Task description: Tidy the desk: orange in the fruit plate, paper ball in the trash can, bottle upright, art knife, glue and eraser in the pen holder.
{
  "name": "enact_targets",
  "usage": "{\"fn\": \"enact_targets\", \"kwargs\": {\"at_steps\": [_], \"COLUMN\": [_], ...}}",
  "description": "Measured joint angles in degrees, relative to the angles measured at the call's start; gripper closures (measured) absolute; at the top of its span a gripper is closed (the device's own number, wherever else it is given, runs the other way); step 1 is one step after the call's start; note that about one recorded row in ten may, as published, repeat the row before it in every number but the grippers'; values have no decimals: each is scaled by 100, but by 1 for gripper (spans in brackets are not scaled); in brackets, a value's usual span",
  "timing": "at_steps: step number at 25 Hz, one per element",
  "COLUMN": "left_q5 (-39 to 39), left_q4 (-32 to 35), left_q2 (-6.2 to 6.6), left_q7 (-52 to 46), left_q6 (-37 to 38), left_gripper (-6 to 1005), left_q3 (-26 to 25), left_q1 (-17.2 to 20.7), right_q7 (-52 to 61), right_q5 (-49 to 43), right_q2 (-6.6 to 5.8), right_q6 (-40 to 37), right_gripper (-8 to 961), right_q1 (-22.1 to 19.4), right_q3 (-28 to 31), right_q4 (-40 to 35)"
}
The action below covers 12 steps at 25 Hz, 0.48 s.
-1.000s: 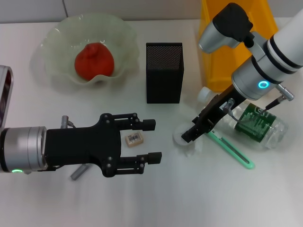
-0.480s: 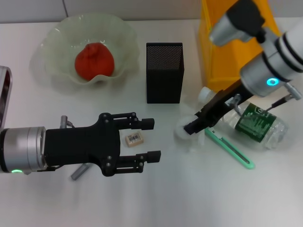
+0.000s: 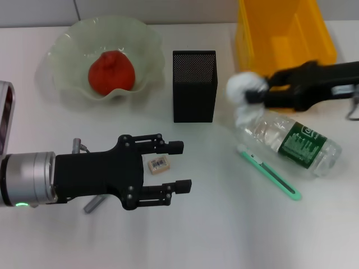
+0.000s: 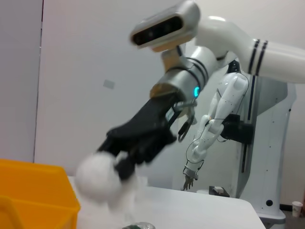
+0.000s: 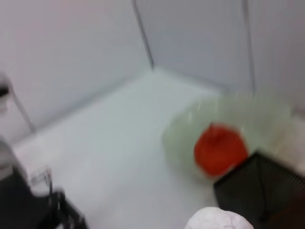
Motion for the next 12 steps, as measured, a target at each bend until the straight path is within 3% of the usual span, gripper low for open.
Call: {"fn": "enact_targets", "kwargs": {"at_steps": [1, 4, 9, 12], "left_q5": [-34, -56, -75, -75], "left_q4": [-2, -3, -5, -5], "left_q2": [0, 0, 0, 0], "left_q7": [8, 10, 14, 14], "left_q6": [-8, -14, -25, -25], "left_gripper": [343, 344, 345, 346], "left_q3": [3, 5, 8, 8], "left_q1": [-5, -13, -85, -85], "right_q7": [-316, -641, -987, -1017], "right_q5": [415, 681, 651, 614], "right_q2": [-2, -27, -13, -58], "right_q6": [0, 1, 223, 454], "right_gripper": [519, 503, 475, 459], "right_q1": [-196, -256, -237, -229], "right_q3": [334, 822, 1489, 1555], "right_q4": [126, 519, 674, 678]}}
